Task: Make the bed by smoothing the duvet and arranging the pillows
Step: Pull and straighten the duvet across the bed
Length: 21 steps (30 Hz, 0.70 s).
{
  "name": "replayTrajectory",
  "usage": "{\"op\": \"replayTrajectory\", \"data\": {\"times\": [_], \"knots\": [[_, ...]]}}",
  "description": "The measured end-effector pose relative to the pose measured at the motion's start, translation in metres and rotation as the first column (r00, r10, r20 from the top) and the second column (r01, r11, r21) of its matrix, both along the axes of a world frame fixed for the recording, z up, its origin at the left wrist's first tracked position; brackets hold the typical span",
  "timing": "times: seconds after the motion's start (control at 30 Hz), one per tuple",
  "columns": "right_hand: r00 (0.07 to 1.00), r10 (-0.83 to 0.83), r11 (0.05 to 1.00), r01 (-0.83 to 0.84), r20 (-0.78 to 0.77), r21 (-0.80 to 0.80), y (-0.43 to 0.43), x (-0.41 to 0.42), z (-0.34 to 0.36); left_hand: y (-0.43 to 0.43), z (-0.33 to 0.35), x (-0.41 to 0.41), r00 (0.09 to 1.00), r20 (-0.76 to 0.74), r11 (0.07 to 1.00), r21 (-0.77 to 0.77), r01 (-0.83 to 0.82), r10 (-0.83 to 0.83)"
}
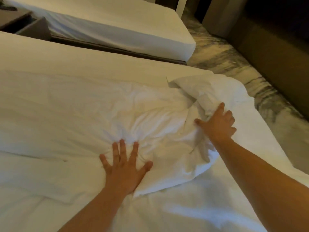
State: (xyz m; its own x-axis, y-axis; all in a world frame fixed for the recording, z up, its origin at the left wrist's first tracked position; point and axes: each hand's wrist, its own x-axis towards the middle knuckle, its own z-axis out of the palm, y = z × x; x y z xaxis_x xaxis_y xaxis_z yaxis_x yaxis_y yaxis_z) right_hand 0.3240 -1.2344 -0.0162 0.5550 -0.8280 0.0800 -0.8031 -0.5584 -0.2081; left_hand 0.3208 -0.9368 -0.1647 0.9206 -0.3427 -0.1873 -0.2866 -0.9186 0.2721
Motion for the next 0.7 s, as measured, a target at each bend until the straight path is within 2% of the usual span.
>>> {"op": "replayTrajectory", "data": {"times": [0.1,0.17,0.2,0.23,0.3,0.37,0.43,0.47,0.5,0.53,0.57,0.6,0.63,0.7], "knots": [[0.998,0.067,0.998,-0.067,0.012,-0.022,-0.025,0.023,0.001,0.002,-0.014,0.012,0.998,0.046,0.999,-0.011,0.032,-0.032],[0.983,0.106,0.99,-0.118,0.152,0.073,-0.044,0.025,0.0,0.002,-0.021,0.018,0.994,0.101,0.999,-0.008,0.052,-0.051],[0.956,0.063,0.985,-0.105,0.286,0.136,-0.055,0.021,0.005,0.001,-0.024,0.02,0.989,0.134,0.998,-0.011,0.061,-0.059],[0.896,-0.051,0.971,-0.06,0.442,0.233,-0.069,0.012,0.01,-0.001,-0.027,0.021,0.987,0.149,0.998,-0.018,0.068,-0.064],[0.647,-0.339,0.894,-0.005,0.683,0.448,-0.09,-0.02,0.016,-0.004,-0.031,0.027,0.989,0.147,0.999,-0.029,0.035,-0.031],[0.441,-0.597,0.768,0.075,0.67,0.636,-0.095,-0.075,0.003,-0.006,-0.033,0.034,0.992,0.121,0.999,-0.042,-0.017,0.022],[0.319,-0.826,0.532,0.167,0.465,0.83,-0.085,-0.131,-0.028,-0.007,-0.035,0.037,0.994,0.104,0.999,-0.043,-0.021,0.025],[0.289,-0.895,0.4,0.182,0.34,0.898,-0.081,-0.152,-0.042,-0.007,-0.036,0.038,0.995,0.1,0.999,-0.035,-0.016,0.019],[0.286,-0.92,0.325,0.17,0.269,0.931,-0.082,-0.165,-0.056,-0.006,-0.036,0.038,0.995,0.096,0.999,-0.044,-0.018,0.022],[0.293,-0.921,0.311,0.152,0.258,0.938,-0.084,-0.17,-0.064,-0.006,-0.035,0.038,0.996,0.081,0.998,-0.06,-0.033,0.038],[0.325,-0.899,0.358,0.165,0.292,0.919,-0.088,-0.171,-0.068,-0.006,-0.035,0.038,0.996,0.066,0.995,-0.09,-0.049,0.055],[0.398,-0.848,0.458,0.22,0.35,0.861,-0.092,-0.17,-0.069,-0.006,-0.036,0.039,0.996,0.059,0.992,-0.114,-0.06,0.067],[0.513,-0.764,0.593,0.32,0.391,0.739,-0.099,-0.167,-0.068,-0.006,-0.039,0.041,0.996,0.057,0.99,-0.13,-0.064,0.071],[0.748,-0.564,0.808,0.415,0.35,0.417,-0.11,-0.16,-0.054,-0.003,-0.043,0.043,0.997,0.039,0.987,-0.143,-0.067,0.073]]}}
